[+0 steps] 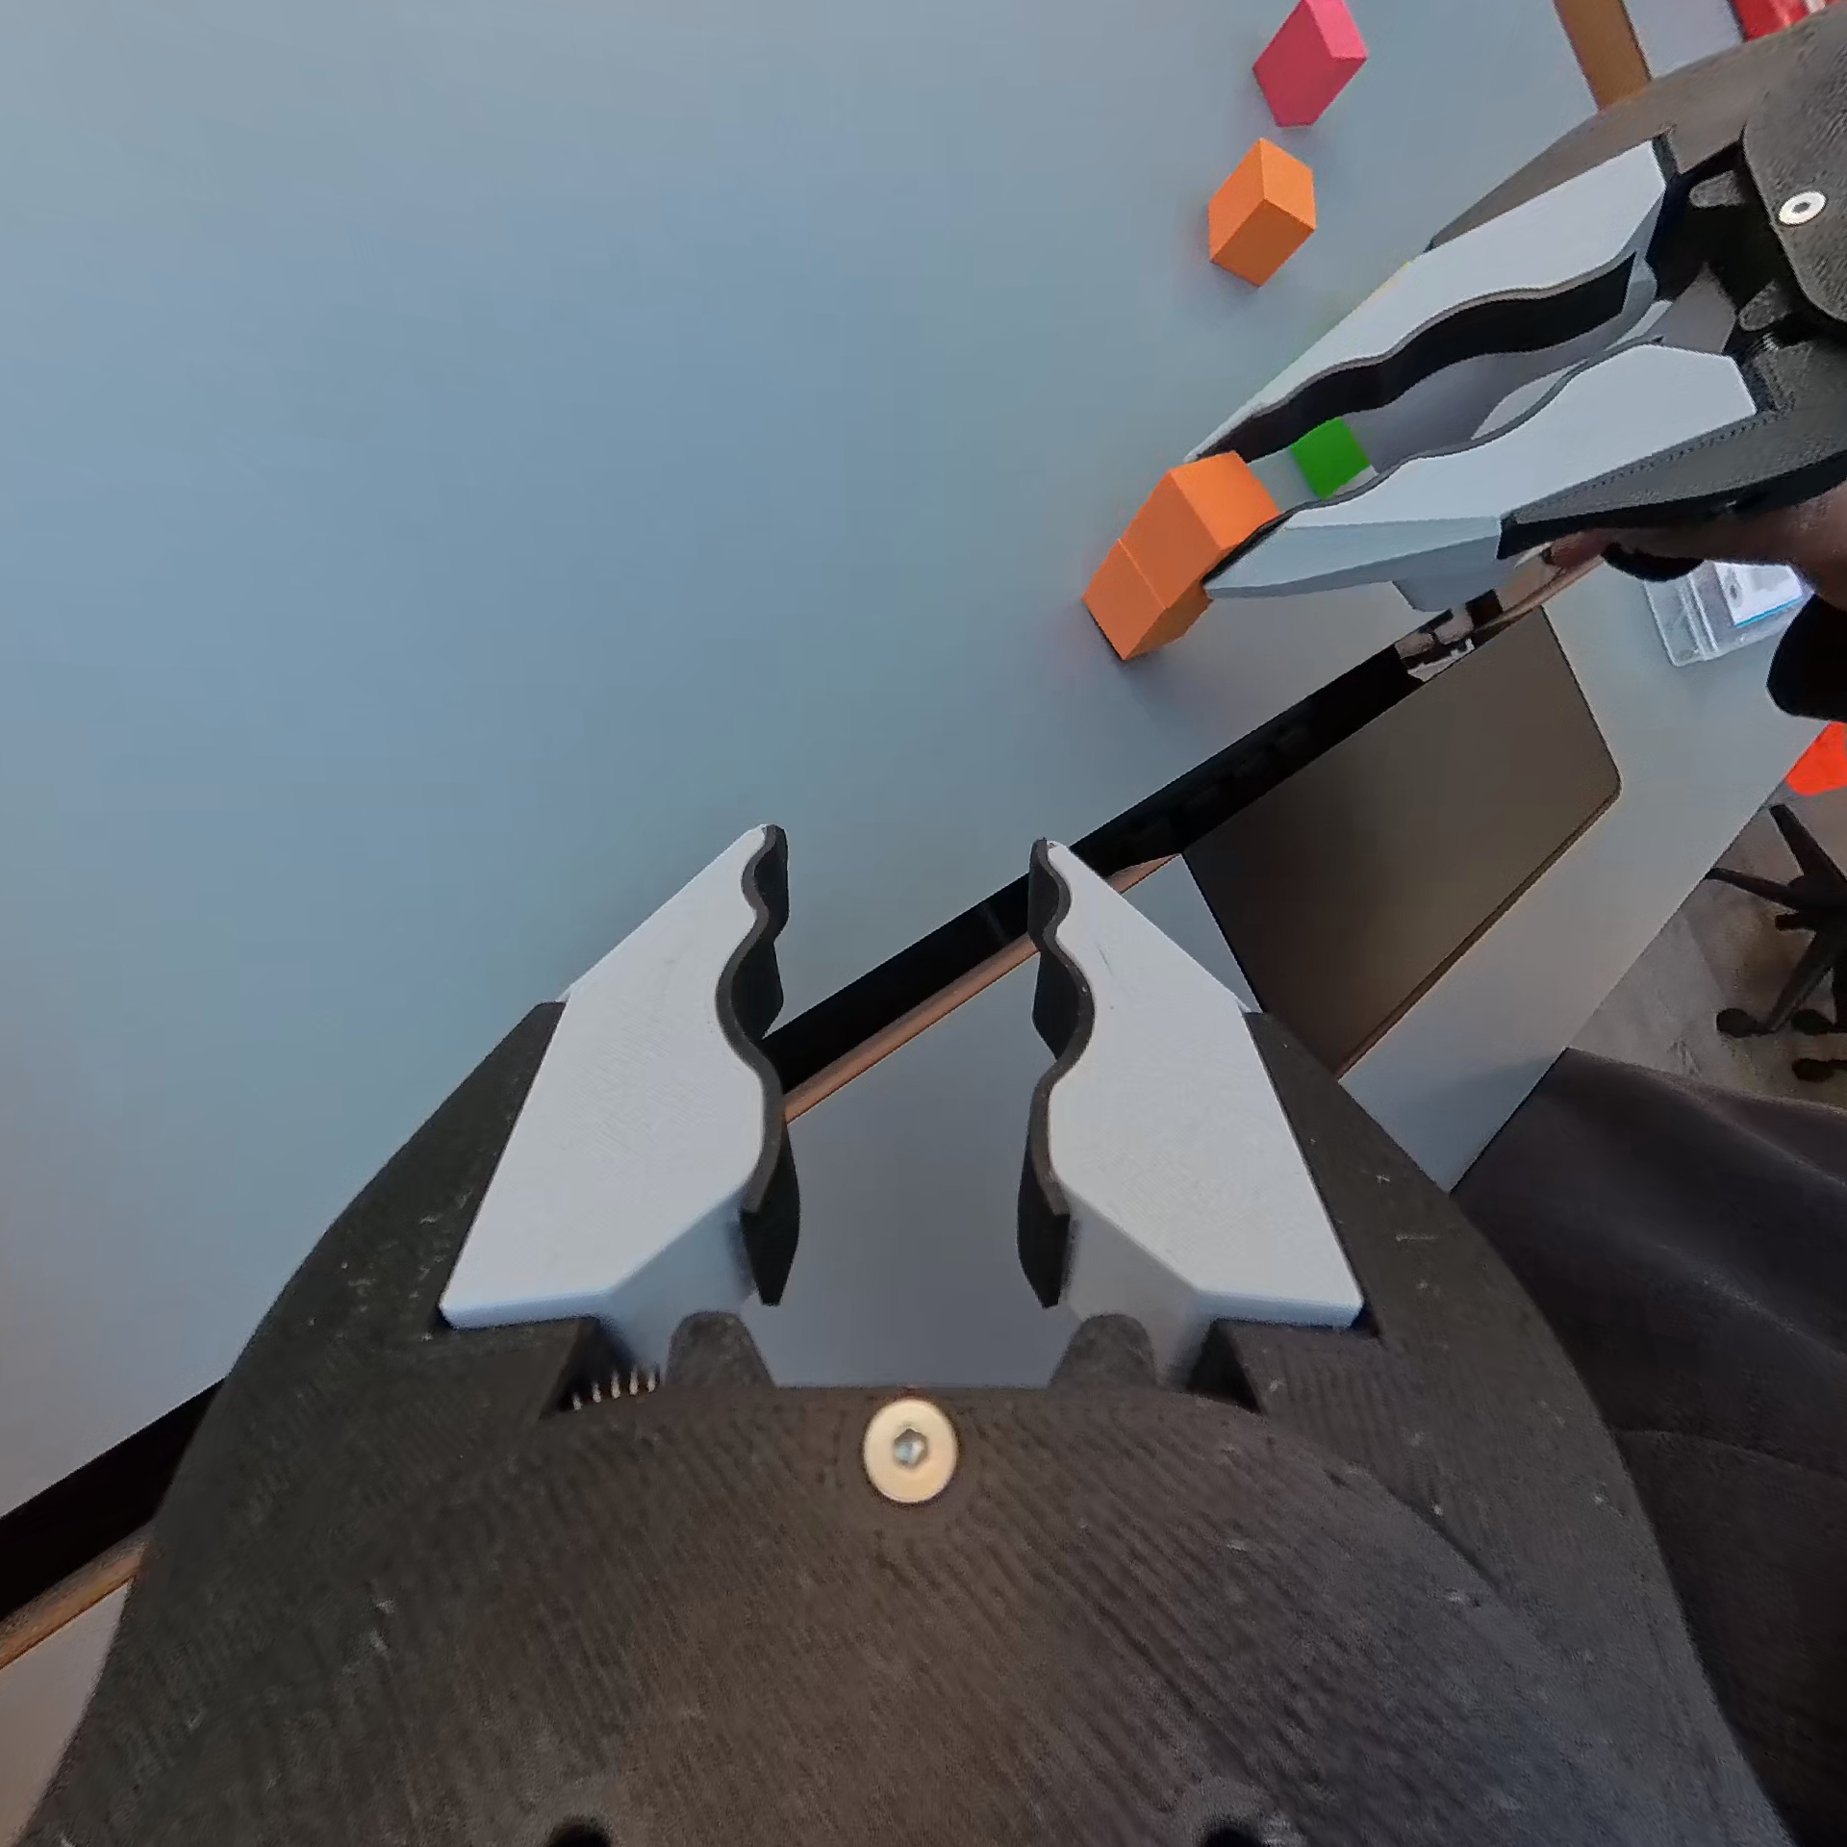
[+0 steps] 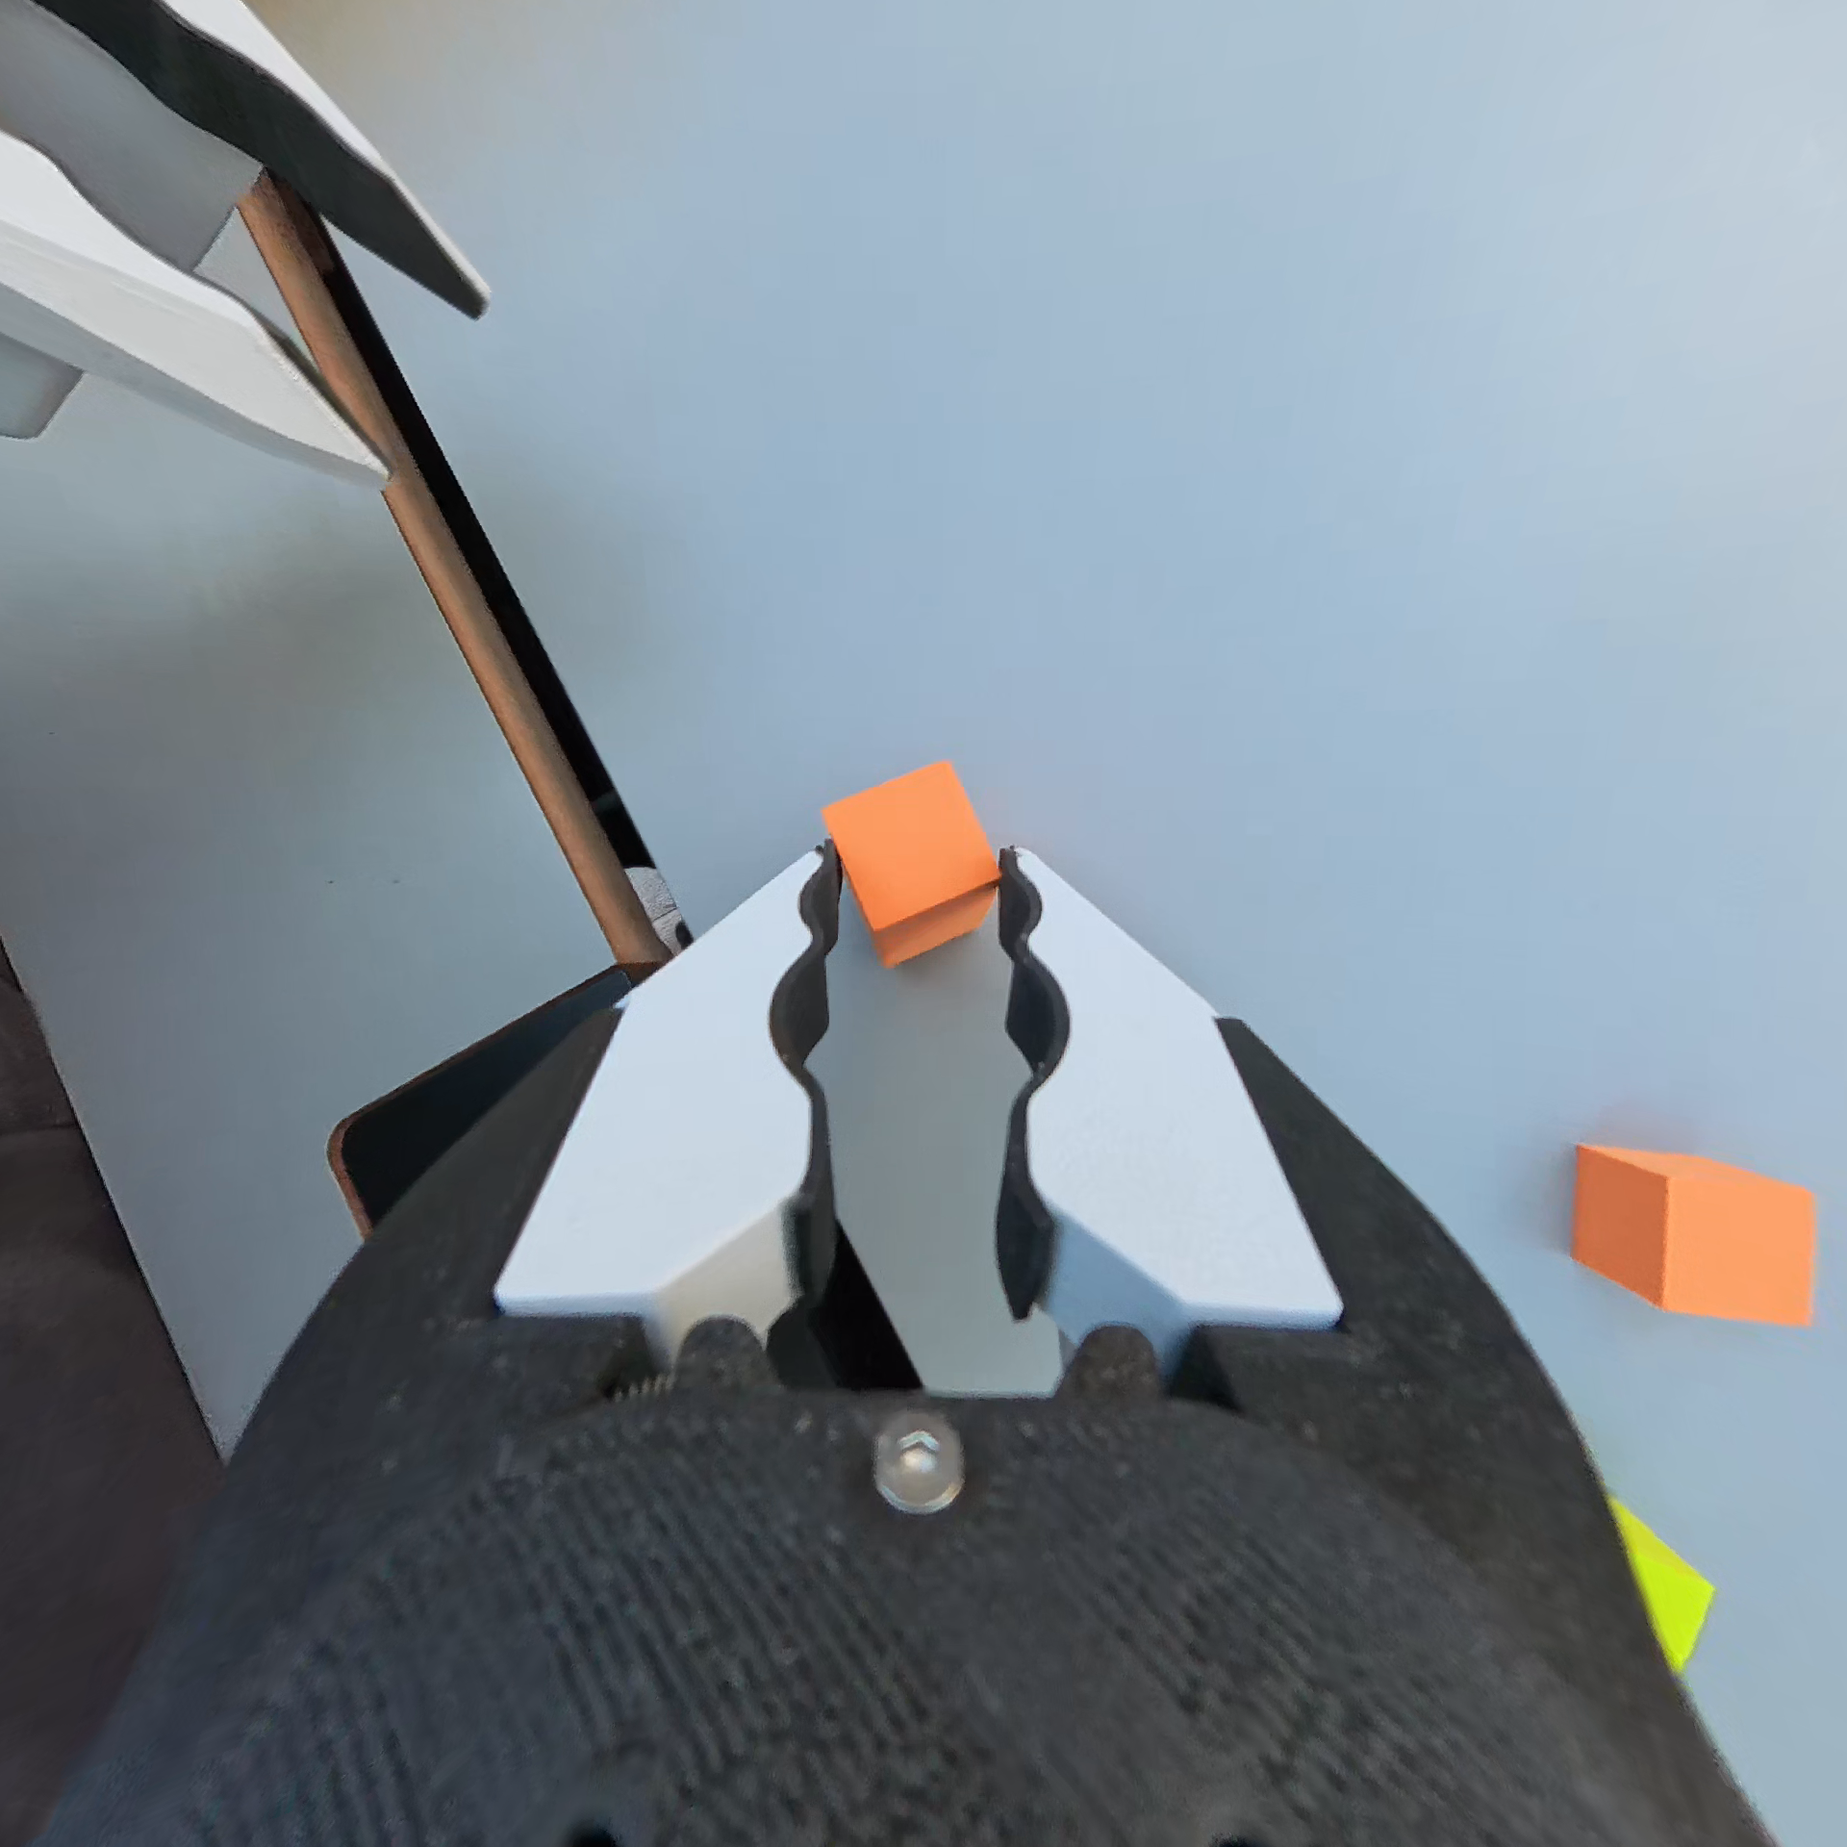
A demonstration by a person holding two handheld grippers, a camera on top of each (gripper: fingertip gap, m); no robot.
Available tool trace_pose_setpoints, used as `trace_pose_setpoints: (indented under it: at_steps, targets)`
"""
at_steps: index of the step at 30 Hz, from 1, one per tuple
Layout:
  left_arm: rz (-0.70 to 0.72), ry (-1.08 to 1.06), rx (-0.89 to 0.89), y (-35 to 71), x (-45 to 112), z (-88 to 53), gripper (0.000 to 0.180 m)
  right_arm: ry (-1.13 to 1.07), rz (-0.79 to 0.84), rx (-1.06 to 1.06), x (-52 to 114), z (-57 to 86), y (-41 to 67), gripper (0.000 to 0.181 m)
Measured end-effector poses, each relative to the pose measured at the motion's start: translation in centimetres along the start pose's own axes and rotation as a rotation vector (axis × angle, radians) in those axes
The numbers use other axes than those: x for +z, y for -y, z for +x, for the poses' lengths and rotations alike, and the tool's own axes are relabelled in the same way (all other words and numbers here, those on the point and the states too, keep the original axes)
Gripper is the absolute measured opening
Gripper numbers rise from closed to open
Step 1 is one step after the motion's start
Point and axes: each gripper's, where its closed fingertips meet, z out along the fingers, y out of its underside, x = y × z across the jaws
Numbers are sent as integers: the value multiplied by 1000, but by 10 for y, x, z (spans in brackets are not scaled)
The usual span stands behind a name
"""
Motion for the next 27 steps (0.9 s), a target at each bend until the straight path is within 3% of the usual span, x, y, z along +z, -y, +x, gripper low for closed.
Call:
trace_pose_setpoints:
  at_steps: [12, 19, 25, 27]
  targets:
    - [-21, -9, 27, 7, 11, 14, 46, -59, 14, 7, -3, 29, -2, 30]
    - [-23, -29, 34, 14, 21, 25, 46, -89, 19, 10, -10, 31, -3, 48]
    - [-3, -42, 22, 23, 26, 36, 44, -201, 77, 183, -53, 66, -33, 57]
    - [69, -83, 78, 43, 20, 53, 35, -302, 87, 275, -73, 93, -56, 65]
